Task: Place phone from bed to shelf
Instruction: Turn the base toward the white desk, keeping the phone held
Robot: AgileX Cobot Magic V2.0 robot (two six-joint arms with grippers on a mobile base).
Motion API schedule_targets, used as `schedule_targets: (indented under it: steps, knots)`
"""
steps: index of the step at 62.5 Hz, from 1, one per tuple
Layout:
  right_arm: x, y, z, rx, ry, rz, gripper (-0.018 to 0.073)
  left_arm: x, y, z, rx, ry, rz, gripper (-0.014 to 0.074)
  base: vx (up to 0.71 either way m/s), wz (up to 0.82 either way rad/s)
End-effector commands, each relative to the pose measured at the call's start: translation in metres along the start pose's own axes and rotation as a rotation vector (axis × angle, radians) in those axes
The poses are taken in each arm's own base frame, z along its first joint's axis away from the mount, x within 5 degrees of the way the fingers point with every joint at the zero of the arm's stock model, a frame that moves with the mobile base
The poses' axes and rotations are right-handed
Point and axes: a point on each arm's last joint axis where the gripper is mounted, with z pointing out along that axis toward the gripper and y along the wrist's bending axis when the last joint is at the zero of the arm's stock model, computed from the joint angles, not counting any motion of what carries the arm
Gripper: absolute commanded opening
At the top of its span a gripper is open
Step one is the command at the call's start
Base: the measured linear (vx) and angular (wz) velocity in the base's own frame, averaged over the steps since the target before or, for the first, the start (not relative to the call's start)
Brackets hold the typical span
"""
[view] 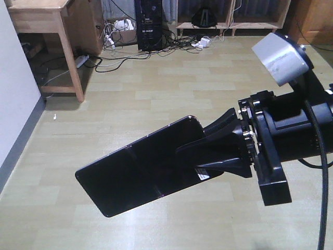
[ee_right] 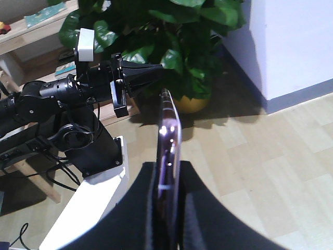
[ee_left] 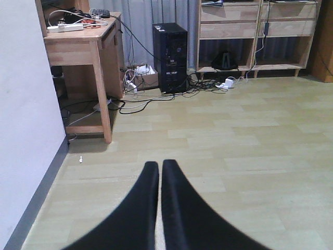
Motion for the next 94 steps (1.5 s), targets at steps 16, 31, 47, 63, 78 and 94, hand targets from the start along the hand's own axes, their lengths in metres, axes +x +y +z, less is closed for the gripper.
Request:
schedule_targets:
  steps: [16, 31, 47, 63, 78, 94]
  knots:
    - [-0.0121, 0.0170, -0.0069, -0.089, -0.073, -0.013, -0.0004, -0.0062, 0.0006, -0.0005, -0.005, -0.072, -0.009, 0.0001, 0.38, 0.00]
    - [-0.0121, 0.0170, -0.0069, -0.089, -0.073, -0.013, -0.0004, -0.0062, 0.0006, -0.0005, -0.005, -0.072, -0.009, 0.0001, 0.39, -0.03]
    - [-0.0121, 0.0170, -0.0069, -0.089, -0.073, -0.013, -0.0004, -0.0062, 0.0006, -0.0005, -0.005, -0.072, -0.009, 0.0001, 0.39, -0.02]
    - [-0.0121, 0.0170, -0.0069, -0.089, -0.073, -0.013, -0.0004, -0.0062, 0.0006, -0.0005, -0.005, -0.072, -0.009, 0.0001, 0.38, -0.01]
    - [-0.0121, 0.0170, -0.0069, -0.089, -0.073, -0.013, -0.0004, -0.0062, 0.0006, -0.0005, -0.005, -0.072, -0.009, 0.0001, 0.38, 0.01]
    - [-0.0121, 0.0170, -0.0069, -0.089, -0.073, -0.013, -0.0004, -0.0062, 0.0006, -0.0005, -0.005, -0.072, -0.009, 0.0001, 0.37, -0.03]
